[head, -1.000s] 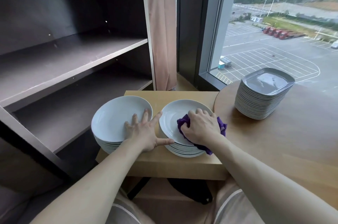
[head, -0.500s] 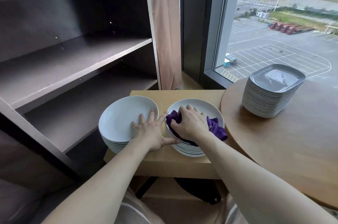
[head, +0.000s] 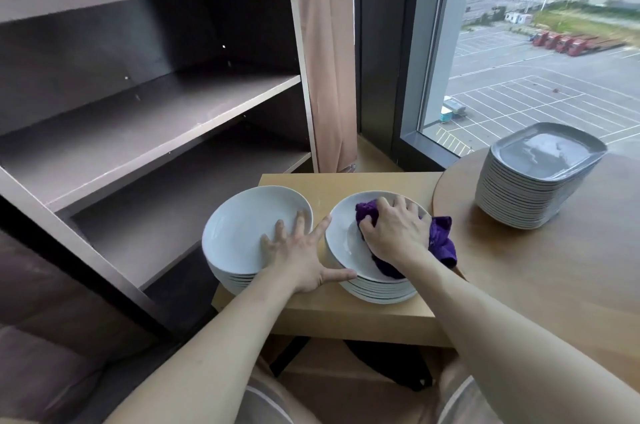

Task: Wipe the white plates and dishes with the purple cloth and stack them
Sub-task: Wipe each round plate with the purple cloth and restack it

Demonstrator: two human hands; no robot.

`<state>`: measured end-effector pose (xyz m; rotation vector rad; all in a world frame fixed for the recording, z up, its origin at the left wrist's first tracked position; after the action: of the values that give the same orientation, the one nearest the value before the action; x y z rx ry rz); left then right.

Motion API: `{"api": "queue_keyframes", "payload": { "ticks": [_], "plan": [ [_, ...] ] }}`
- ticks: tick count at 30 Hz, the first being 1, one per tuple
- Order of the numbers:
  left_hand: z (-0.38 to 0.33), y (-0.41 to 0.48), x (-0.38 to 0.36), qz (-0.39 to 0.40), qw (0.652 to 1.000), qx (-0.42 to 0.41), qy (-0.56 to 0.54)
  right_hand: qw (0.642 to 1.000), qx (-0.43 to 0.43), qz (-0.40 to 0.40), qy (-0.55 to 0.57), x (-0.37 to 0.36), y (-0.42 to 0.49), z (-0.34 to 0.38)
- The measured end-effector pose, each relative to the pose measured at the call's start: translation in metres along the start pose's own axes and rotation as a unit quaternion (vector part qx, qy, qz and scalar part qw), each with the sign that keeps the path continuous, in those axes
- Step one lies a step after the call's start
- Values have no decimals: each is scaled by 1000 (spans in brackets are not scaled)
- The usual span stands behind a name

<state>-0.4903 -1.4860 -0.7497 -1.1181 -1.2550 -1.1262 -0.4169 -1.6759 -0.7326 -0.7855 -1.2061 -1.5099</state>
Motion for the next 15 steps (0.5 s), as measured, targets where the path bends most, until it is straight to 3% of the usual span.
{"api": "queue_keyframes", "payload": {
  "ticks": [7,10,12,15],
  "plan": [
    [-3,-7,8,18,1000,-3,-18,995,74,62,-18,7,-33,-1],
    [-11,-10,26,-48,998,-33,31,995,77,60,-16,11,-38,1],
    [-31,-18,48,-134,979,-116,97,996,68,52,-8,13,-37,1],
    [-79,-43,70,-283,901,-299,137,998,57,35,11,13,-36,1]
  ]
}}
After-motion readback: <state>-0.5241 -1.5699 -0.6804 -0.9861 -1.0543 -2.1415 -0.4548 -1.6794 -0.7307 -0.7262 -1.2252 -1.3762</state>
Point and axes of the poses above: each hand's wrist, its own y-axis towards the middle knuckle, its own x-axis out of the back of the hand, z = x × y, the point moved 8 cm from there along y, towards the middle knuckle, and after that the axes turned 13 degrees about -z, right-handed, at the moved point
